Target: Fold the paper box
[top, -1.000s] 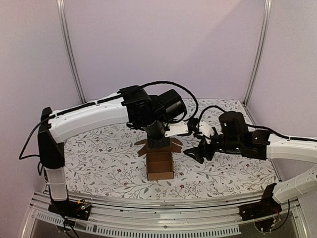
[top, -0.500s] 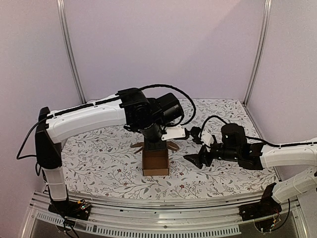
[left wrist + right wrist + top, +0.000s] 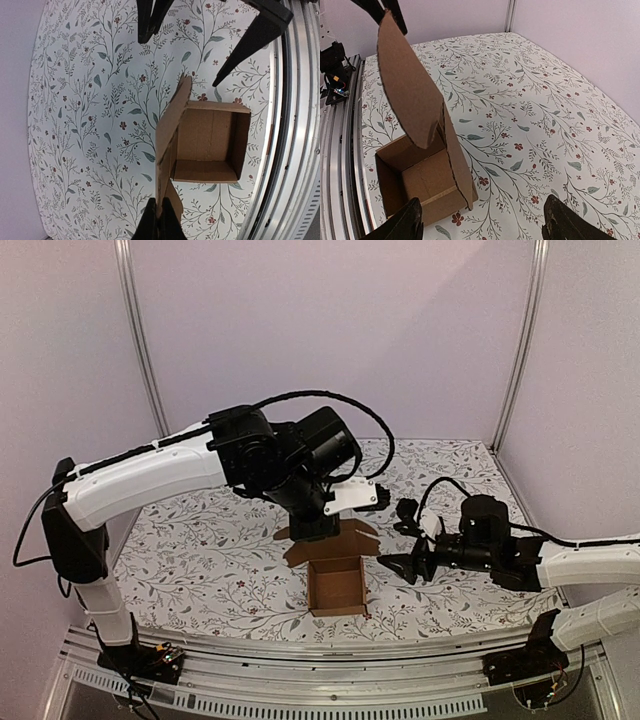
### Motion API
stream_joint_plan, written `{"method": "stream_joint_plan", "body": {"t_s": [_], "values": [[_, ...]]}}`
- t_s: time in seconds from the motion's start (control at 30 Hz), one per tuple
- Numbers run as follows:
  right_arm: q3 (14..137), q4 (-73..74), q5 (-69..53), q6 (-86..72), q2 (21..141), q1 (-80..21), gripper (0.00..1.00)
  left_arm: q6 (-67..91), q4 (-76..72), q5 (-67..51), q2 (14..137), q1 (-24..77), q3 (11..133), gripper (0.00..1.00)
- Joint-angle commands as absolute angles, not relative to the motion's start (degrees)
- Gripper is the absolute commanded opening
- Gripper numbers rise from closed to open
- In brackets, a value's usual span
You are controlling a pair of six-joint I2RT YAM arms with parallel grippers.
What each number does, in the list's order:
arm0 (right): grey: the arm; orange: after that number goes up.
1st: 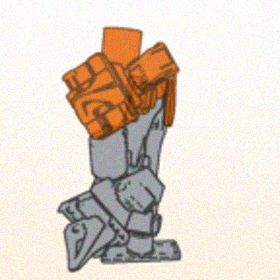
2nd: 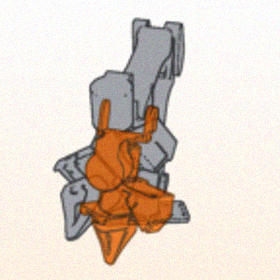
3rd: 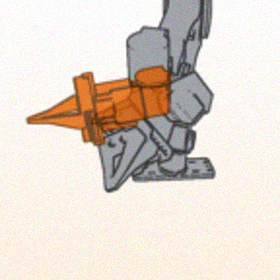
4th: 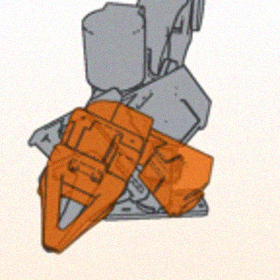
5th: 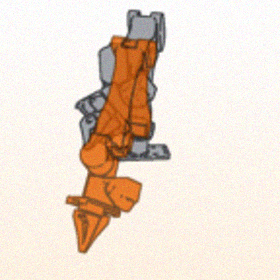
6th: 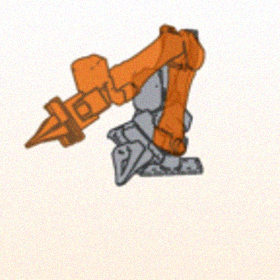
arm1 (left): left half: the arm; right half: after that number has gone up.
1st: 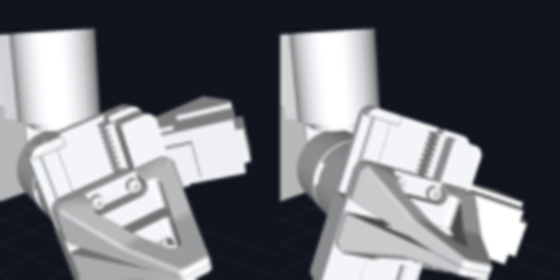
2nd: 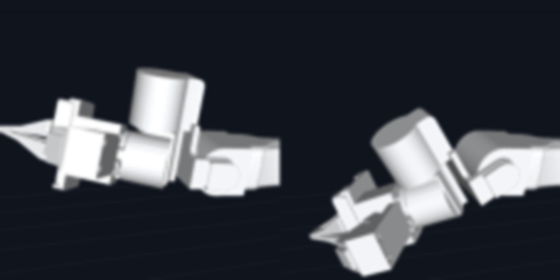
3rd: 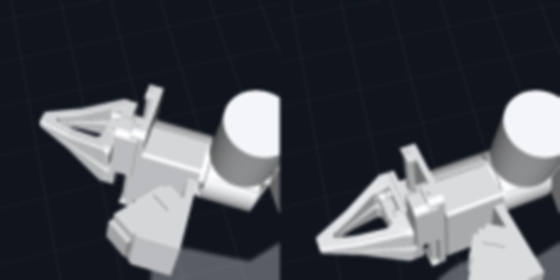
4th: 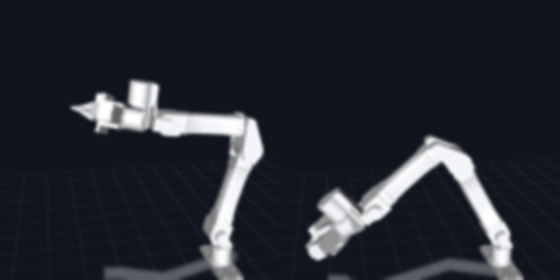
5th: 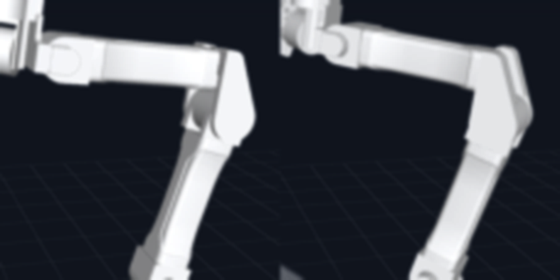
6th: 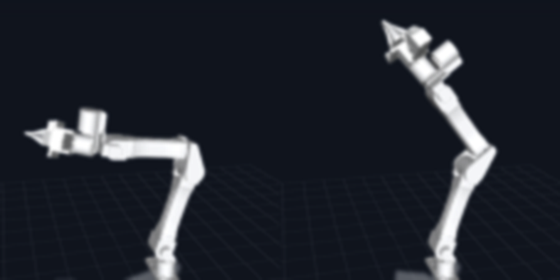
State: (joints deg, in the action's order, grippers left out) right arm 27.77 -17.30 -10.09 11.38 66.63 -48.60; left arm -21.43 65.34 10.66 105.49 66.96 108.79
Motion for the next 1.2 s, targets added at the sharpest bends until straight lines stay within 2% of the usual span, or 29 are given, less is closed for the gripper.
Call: {"method": "stream_joint_plan", "body": {"t_s": [0.0, 0.37, 0.7, 1.03, 1.17], "values": [[28.06, -18.81, -12.94, 10.98, 64.89, -48.19, 0.79, -21.19, 63.98, 8.69, 104.62, 67.68, 108.27, 0.00], [31.36, -20.16, -17.68, 9.99, 70.33, -48.20, 0.56, -21.17, 63.99, 8.22, 104.91, 67.68, 108.72, 0.00], [32.23, -21.35, -19.55, 9.34, 72.96, -48.33, 0.22, -21.36, 64.04, 8.06, 104.99, 67.68, 108.73, 0.00], [33.00, -21.29, -20.17, 9.23, 73.30, -48.65, 0.16, -21.36, 64.01, 7.88, 105.29, 67.68, 108.71, 0.00], [33.22, -21.12, -20.39, 9.38, 73.60, -48.86, 0.04, -21.38, 64.03, 7.86, 105.16, 67.68, 108.80, 0.00]]}}
